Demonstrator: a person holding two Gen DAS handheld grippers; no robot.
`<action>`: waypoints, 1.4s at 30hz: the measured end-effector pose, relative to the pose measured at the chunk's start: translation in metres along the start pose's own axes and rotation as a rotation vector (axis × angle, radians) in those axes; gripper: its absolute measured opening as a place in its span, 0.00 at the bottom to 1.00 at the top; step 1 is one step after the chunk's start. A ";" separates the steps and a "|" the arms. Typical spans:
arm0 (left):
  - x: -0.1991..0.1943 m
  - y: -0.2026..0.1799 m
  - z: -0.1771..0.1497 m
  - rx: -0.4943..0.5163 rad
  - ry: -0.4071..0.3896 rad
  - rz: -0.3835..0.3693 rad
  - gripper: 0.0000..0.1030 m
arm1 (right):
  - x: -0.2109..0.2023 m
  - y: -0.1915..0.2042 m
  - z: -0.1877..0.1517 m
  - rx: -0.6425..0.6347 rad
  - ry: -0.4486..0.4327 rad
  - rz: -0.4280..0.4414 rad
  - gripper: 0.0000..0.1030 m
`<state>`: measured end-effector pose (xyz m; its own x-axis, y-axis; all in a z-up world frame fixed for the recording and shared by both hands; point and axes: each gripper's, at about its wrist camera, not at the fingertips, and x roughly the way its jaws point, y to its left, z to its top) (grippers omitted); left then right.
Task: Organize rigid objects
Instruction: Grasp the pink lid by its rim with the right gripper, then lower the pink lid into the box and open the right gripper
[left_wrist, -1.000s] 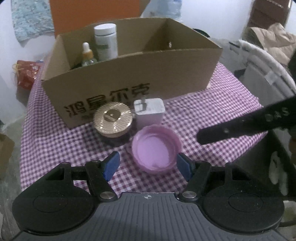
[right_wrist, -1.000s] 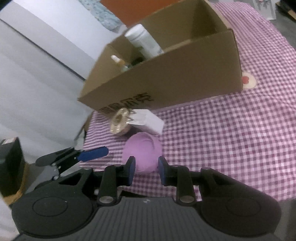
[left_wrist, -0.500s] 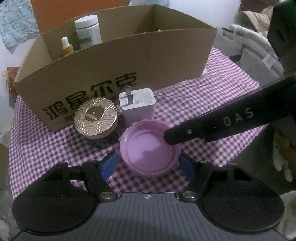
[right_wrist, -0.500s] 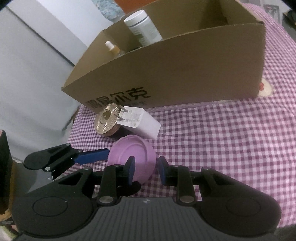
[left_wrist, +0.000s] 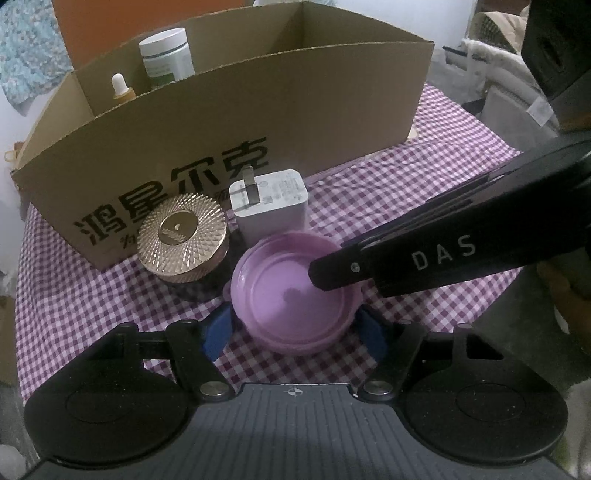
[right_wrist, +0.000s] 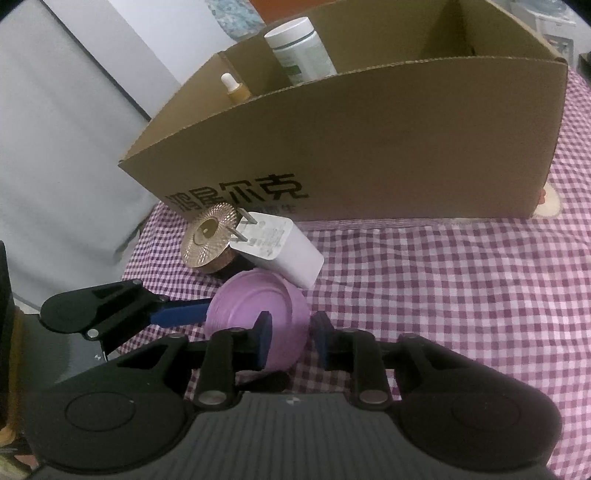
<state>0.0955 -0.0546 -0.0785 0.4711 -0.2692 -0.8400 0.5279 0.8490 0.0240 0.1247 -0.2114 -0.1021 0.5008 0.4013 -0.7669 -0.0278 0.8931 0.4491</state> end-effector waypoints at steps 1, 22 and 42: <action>-0.001 0.000 -0.001 0.004 -0.001 0.003 0.68 | 0.000 0.000 0.000 -0.001 0.000 0.000 0.22; -0.080 -0.019 0.012 0.039 -0.176 0.068 0.68 | -0.079 0.046 -0.005 -0.099 -0.174 -0.026 0.22; -0.079 0.002 0.128 0.049 -0.285 0.150 0.69 | -0.107 0.038 0.120 -0.167 -0.265 0.004 0.22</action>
<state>0.1504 -0.0898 0.0571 0.7215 -0.2647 -0.6398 0.4675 0.8678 0.1682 0.1740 -0.2452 0.0524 0.7077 0.3572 -0.6096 -0.1608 0.9216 0.3534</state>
